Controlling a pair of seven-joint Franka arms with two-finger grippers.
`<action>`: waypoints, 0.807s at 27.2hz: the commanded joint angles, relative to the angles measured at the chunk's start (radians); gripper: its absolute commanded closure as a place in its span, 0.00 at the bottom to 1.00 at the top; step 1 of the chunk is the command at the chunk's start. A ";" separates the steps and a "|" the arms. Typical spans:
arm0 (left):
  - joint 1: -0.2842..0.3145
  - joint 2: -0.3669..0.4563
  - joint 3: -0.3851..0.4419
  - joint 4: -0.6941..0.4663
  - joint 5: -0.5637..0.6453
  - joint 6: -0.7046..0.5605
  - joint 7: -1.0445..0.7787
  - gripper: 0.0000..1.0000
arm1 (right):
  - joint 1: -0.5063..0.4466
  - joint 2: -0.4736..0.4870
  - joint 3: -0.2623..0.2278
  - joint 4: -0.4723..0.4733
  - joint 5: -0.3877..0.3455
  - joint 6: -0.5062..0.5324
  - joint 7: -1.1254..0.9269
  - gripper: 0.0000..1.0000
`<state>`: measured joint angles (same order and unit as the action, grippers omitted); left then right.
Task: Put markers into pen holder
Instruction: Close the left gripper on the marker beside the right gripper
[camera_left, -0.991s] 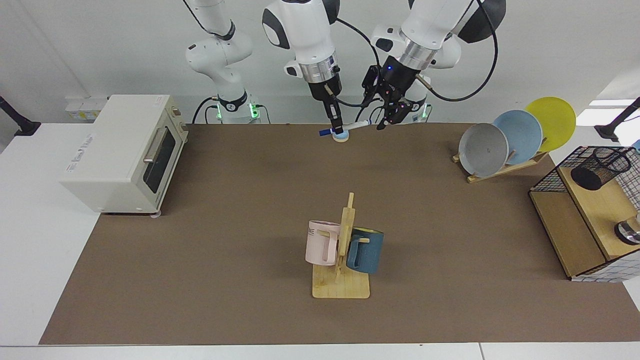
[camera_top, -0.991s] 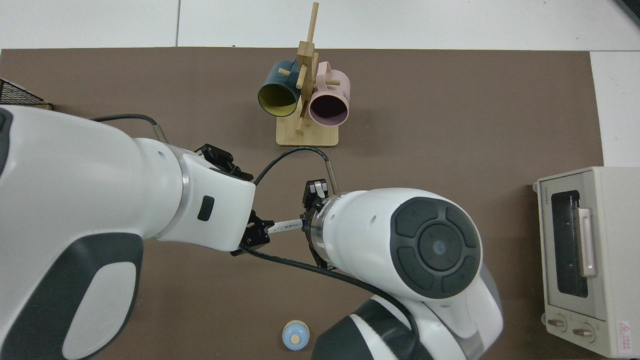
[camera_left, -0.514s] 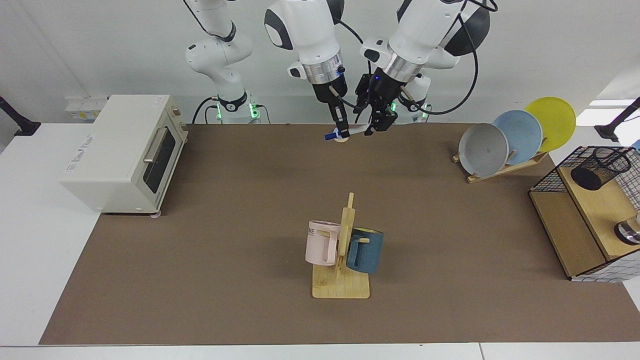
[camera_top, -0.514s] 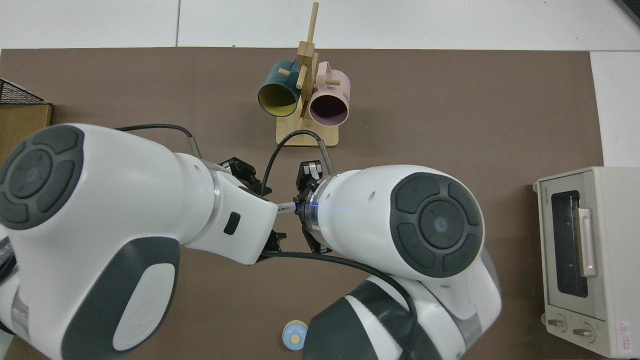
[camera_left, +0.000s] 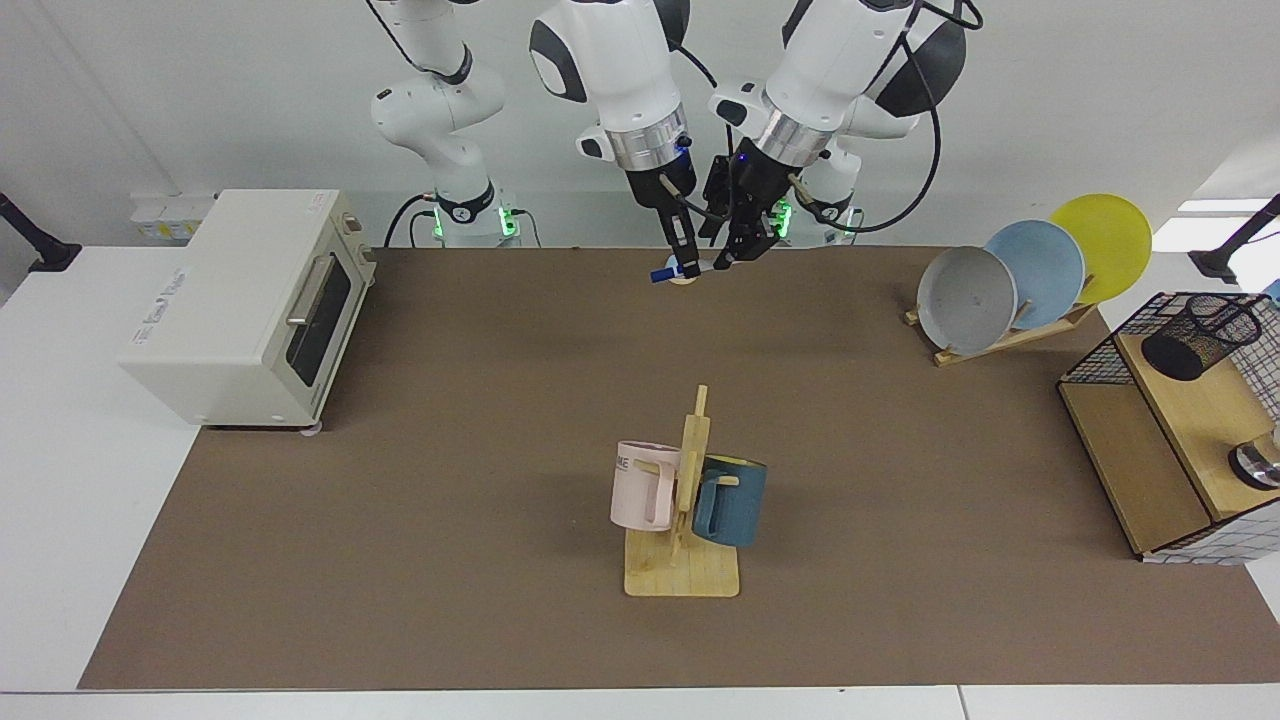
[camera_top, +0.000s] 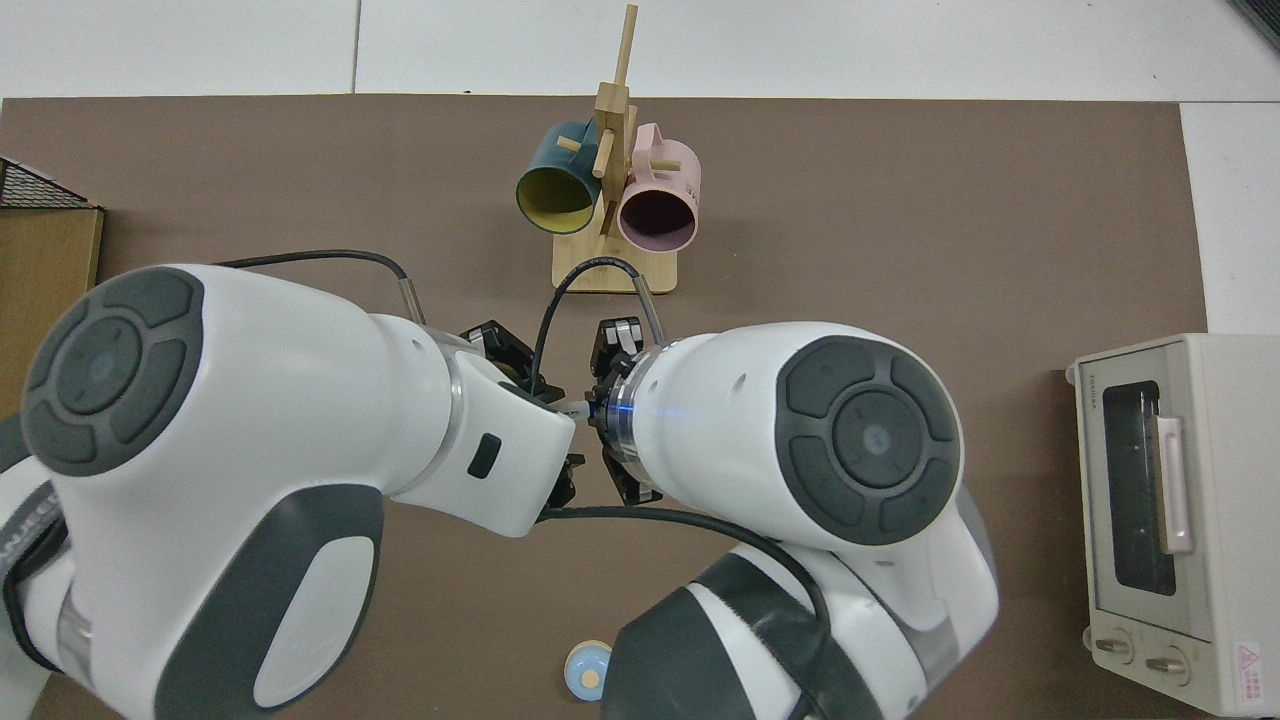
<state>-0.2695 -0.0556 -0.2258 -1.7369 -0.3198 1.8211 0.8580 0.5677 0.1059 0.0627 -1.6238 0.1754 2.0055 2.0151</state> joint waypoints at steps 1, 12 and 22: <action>-0.020 -0.026 0.017 -0.041 -0.015 0.037 0.019 0.52 | -0.008 0.017 0.006 0.025 -0.011 -0.005 0.008 1.00; -0.020 -0.013 0.017 -0.041 -0.007 0.053 0.021 0.52 | -0.008 0.017 0.006 0.025 -0.007 -0.021 -0.019 1.00; -0.020 -0.010 0.017 -0.042 -0.002 0.076 0.022 0.52 | -0.006 0.017 0.005 0.025 -0.005 -0.021 -0.029 1.00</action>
<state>-0.2703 -0.0526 -0.2247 -1.7497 -0.3195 1.8657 0.8617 0.5681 0.1092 0.0633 -1.6232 0.1750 2.0029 2.0103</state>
